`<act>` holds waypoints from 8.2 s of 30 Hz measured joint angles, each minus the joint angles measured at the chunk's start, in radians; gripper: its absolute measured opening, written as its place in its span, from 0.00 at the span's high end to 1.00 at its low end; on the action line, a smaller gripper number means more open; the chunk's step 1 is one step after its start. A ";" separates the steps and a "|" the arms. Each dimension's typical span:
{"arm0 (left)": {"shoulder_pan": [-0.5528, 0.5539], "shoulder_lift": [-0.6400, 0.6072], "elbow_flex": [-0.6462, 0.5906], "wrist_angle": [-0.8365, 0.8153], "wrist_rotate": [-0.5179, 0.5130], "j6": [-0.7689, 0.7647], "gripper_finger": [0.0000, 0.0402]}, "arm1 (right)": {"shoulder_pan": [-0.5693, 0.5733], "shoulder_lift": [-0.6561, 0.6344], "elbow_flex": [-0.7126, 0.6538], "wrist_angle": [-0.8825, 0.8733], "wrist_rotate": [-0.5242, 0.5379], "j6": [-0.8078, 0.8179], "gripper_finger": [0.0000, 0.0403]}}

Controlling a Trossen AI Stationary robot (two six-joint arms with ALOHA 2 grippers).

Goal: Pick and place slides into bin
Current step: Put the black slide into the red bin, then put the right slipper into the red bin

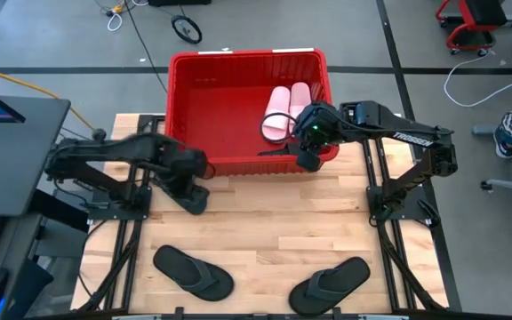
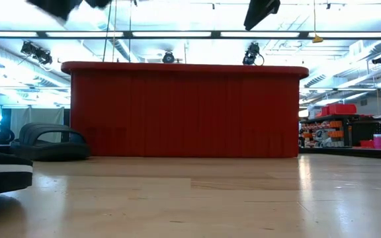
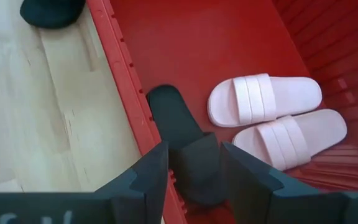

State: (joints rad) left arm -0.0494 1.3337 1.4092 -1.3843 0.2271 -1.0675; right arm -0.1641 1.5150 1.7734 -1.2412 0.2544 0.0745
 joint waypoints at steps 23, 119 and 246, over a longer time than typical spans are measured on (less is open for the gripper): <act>0.066 -0.046 -0.455 0.206 -0.239 0.058 0.59 | 0.024 0.000 0.000 0.001 -0.001 0.011 0.63; 0.377 0.310 0.139 0.334 -0.493 0.005 0.97 | 0.141 -0.554 -0.335 0.404 -0.404 0.081 0.66; 0.214 0.308 0.672 0.678 -0.156 0.629 0.88 | 1.006 -0.121 -0.208 0.068 -0.121 0.264 0.99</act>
State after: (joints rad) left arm 0.1642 1.6421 2.0815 -0.7068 0.0711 -0.4380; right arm 0.8418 1.3940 1.5653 -1.1734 0.1335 0.3381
